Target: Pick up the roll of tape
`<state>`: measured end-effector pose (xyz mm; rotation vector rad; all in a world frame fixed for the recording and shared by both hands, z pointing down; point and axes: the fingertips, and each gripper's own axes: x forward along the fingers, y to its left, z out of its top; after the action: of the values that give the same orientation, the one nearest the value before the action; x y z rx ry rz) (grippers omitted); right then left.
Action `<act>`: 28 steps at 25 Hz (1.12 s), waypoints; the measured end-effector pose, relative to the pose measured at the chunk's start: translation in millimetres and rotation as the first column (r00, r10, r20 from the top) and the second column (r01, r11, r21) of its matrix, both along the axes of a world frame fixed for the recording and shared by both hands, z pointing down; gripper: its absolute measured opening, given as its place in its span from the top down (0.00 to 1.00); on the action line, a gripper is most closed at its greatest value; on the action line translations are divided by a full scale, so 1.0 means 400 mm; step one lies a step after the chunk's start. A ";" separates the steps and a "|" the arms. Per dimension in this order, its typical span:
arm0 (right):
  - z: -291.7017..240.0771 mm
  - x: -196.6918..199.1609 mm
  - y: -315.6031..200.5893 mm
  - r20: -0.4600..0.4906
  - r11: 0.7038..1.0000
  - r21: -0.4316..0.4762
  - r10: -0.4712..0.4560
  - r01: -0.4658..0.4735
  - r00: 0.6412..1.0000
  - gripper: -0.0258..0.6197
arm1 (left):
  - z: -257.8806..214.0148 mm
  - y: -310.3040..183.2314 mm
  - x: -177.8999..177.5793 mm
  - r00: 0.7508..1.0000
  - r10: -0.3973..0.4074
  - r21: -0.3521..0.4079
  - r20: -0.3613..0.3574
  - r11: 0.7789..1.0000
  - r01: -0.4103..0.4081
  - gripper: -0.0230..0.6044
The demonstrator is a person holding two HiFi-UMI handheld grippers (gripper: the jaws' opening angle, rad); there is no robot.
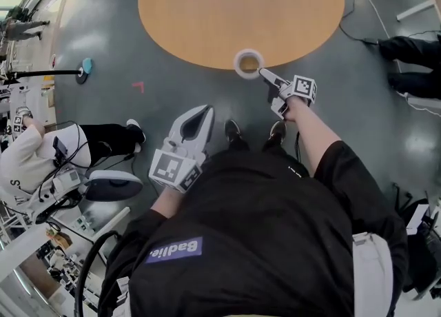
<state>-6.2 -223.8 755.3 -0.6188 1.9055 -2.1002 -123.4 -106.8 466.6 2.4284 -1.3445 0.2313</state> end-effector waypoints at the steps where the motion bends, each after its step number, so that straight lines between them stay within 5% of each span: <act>1: 0.014 -0.006 -0.002 0.007 1.000 -0.005 -0.014 0.014 1.000 0.19 | 0.006 -0.002 -0.002 1.000 -0.007 -0.008 0.006 1.000 0.007 0.94; 28: 0.110 -0.114 -0.034 0.080 0.999 -0.039 -0.002 0.006 0.997 0.20 | 0.033 0.021 -0.068 0.998 -0.045 -0.047 0.050 0.998 0.048 0.94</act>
<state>-51.9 -237.2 799.1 -0.5312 1.8284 -2.1361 -150.6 -98.3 480.0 2.3630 -1.3982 0.3099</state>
